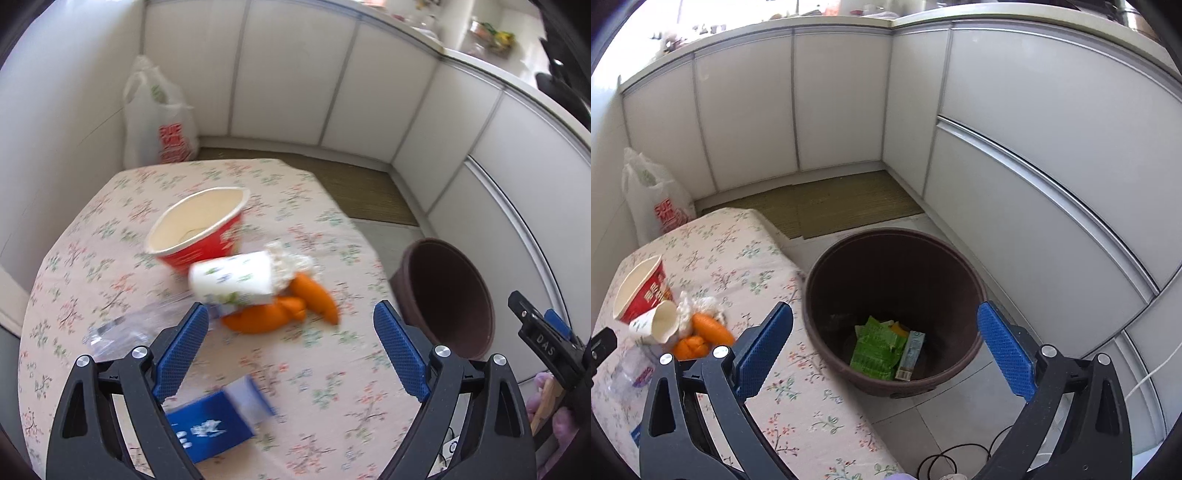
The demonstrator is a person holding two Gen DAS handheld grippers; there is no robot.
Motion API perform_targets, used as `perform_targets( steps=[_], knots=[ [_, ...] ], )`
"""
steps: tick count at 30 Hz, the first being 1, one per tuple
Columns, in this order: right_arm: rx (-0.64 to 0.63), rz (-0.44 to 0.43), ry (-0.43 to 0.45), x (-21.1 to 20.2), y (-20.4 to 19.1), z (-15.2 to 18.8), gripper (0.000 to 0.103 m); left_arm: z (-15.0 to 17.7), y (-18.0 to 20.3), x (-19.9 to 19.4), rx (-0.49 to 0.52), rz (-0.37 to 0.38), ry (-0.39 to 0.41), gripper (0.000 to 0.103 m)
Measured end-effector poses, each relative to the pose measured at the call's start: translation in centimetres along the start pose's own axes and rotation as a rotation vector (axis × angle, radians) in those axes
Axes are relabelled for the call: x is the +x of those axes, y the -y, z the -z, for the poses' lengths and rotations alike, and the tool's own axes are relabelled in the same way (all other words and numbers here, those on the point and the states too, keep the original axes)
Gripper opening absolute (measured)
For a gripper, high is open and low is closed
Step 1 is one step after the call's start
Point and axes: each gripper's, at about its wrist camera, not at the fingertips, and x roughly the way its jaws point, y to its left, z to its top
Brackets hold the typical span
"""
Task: Collect trash
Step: 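Reach the left tool toward the clear plastic bottle beside the paper cup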
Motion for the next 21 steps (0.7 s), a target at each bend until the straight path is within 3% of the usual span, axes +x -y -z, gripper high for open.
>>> perform_targets(
  steps=[2, 5, 11, 15, 18, 21],
  knots=[
    [-0.056, -0.026, -0.007, -0.1, -2.1, 0.5, 0.096, -0.1, -2.0, 0.3, -0.011, -0.045, -0.034, 0.088],
    [-0.121, -0.051, -0.014, -0.1, -4.5, 0.9, 0.096, -0.7, -4.5, 0.1, -0.03, -0.051, -0.057, 0.088],
    [-0.154, -0.095, -0.055, 0.7, -7.2, 1.6, 0.096, -1.2, -7.5, 1.8, 0.01, -0.098, -0.137, 0.088],
    [-0.154, -0.097, -0.067, 1.0, -7.7, 1.7, 0.096, -0.2, -7.8, 4.6, 0.136, -0.128, -0.255, 0.088],
    [-0.145, -0.1, -0.087, 1.4, -7.8, 1.7, 0.096, 0.9, -7.6, 6.5, 0.237, -0.197, -0.287, 0.088],
    [-0.139, -0.108, -0.107, 1.7, -7.9, 1.8, 0.096, 1.3, -7.7, 7.9, 0.272, -0.206, -0.309, 0.088]
  ],
)
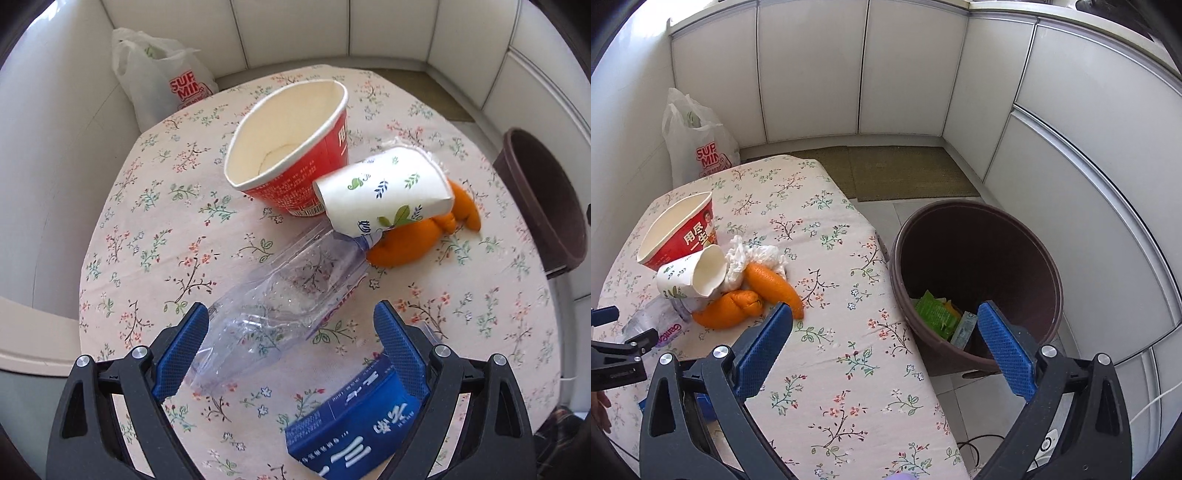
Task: Collect trash
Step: 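Reach the left tool toward the clear plastic bottle beside the paper cup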
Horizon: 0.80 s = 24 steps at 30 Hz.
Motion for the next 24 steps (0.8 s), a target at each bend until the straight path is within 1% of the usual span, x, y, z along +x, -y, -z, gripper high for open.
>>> perform_targets(
  steps=[4, 6, 9, 10, 14, 17, 19, 24],
  knots=[
    [-0.02, 0.005, -0.006, 0.3, -0.4, 0.2, 0.096, -0.5, 0.7, 1.1, 0.048, -0.039, -0.007, 0.088],
    [-0.026, 0.012, -0.006, 0.4, -0.5, 0.1, 0.096, -0.6, 0.9, 1.4, 0.054, -0.048, -0.009, 0.088],
    [-0.012, 0.014, -0.009, 0.6, 0.0, -0.1, 0.096, -1.1, 1.2, 0.7, 0.039, 0.001, 0.022, 0.088],
    [-0.003, 0.014, -0.008, 0.6, 0.2, -0.2, 0.096, -1.4, 1.2, 0.3, 0.024, 0.033, 0.039, 0.088],
    [0.01, 0.02, -0.006, 0.6, 0.9, -0.3, 0.096, -2.7, 1.4, -1.0, -0.067, 0.144, 0.096, 0.088],
    [0.011, 0.025, -0.007, 0.5, 1.4, -0.2, 0.096, -3.7, 1.6, -1.1, -0.147, 0.222, 0.111, 0.088],
    [0.01, 0.027, -0.008, 0.5, 1.7, -0.2, 0.096, -4.5, 1.9, -0.7, -0.191, 0.239, 0.1, 0.088],
    [0.027, 0.022, -0.017, 0.6, 2.2, -0.2, 0.096, -5.9, 3.0, 0.7, -0.248, 0.23, 0.075, 0.088]
  ],
)
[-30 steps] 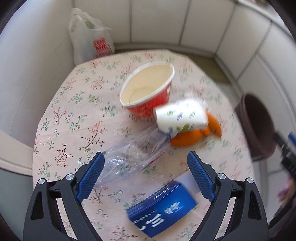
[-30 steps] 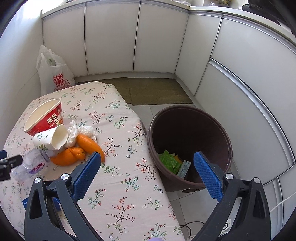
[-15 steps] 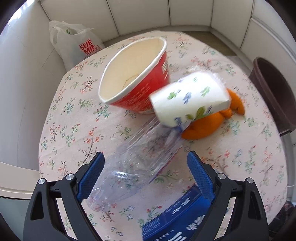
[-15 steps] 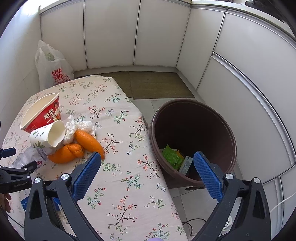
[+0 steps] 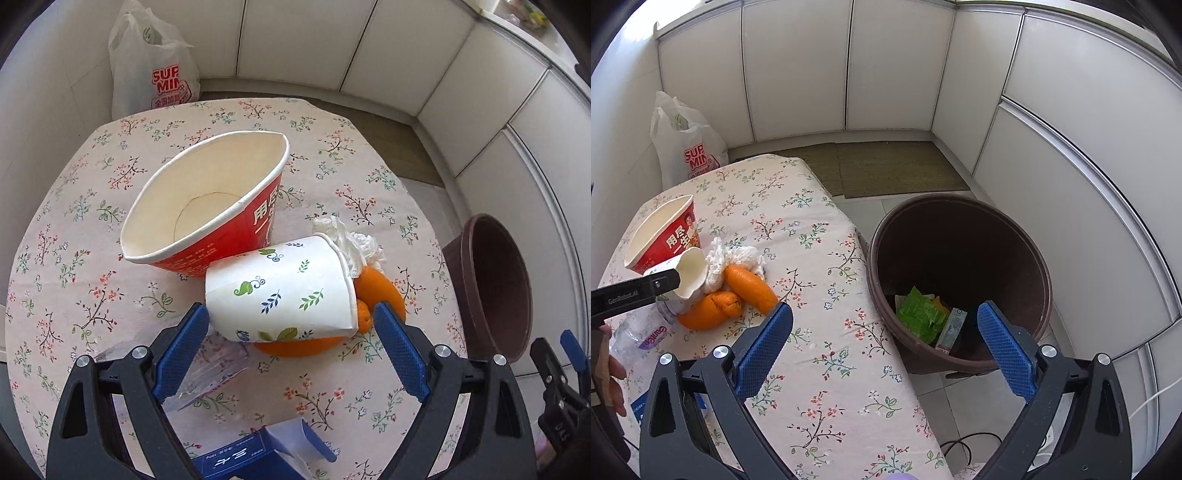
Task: Collect trash
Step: 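Reach the left tool toward the clear plastic bottle beside the paper cup, then close the left tool on the white paper cup with leaf print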
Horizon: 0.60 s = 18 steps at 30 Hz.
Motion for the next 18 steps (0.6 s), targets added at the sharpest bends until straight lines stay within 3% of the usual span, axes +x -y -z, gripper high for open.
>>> perform_targets(
  steps=[6, 12, 18],
  knots=[
    [0.009, -0.009, -0.008, 0.2, 0.0, -0.2, 0.096, -0.9, -0.1, 1.5, -0.051, -0.045, -0.003, 0.088],
    [-0.002, -0.01, -0.015, 0.4, -0.4, -0.1, 0.096, -1.4, -1.1, 2.2, -0.105, -0.042, -0.012, 0.088],
    [-0.012, -0.009, -0.022, 0.6, -0.6, 0.0, 0.096, -1.6, -0.6, 2.6, -0.059, -0.09, 0.009, 0.088]
  ],
)
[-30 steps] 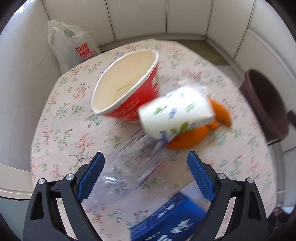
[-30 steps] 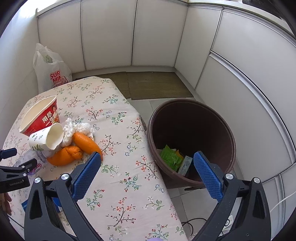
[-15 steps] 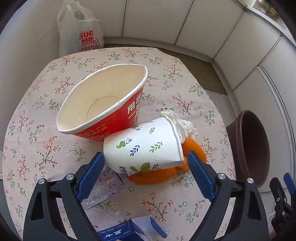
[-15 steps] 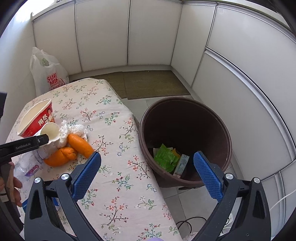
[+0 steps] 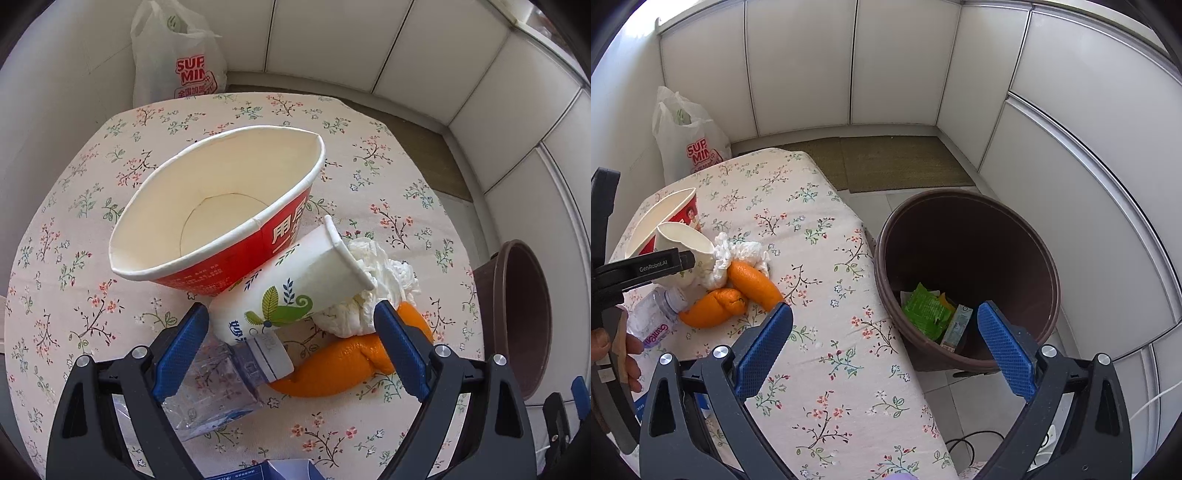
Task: Collect trash
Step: 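Close the left tool on the white paper cup with leaf print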
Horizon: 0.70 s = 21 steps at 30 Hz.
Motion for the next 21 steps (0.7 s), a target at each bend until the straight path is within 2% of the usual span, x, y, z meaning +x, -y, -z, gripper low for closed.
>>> perform_targets(
  steps=[5, 8, 11, 14, 15, 17, 18, 21],
  knots=[
    [0.004, -0.008, -0.003, 0.0, -0.1, -0.1, 0.096, 0.1, 1.5, -0.7, 0.143, -0.019, 0.063, 0.088],
    [0.001, -0.011, 0.0, -0.1, -0.2, -0.1, 0.096, -0.1, 2.3, -1.0, 0.216, -0.015, 0.072, 0.085],
    [-0.005, -0.012, -0.001, -0.1, -0.3, -0.1, 0.096, -0.3, 3.3, -0.6, 0.272, -0.022, 0.053, 0.061],
    [-0.009, -0.015, -0.002, -0.1, -0.4, -0.1, 0.096, -0.2, 3.7, -0.4, 0.312, -0.043, 0.052, 0.053],
    [-0.009, -0.016, -0.003, -0.1, -0.4, -0.1, 0.096, -0.2, 3.6, -0.5, 0.311, -0.038, 0.054, 0.041],
    [-0.007, -0.017, -0.001, -0.2, -0.4, -0.1, 0.096, -0.4, 3.1, -0.9, 0.289, -0.009, 0.053, 0.029],
    [-0.004, -0.019, 0.0, -0.3, -0.3, -0.1, 0.096, -0.4, 2.8, -1.0, 0.279, 0.012, 0.042, 0.028],
    [0.007, -0.028, -0.005, -0.2, -0.3, -0.1, 0.096, 0.2, 3.0, -1.3, 0.312, 0.012, 0.041, 0.028]
  ],
)
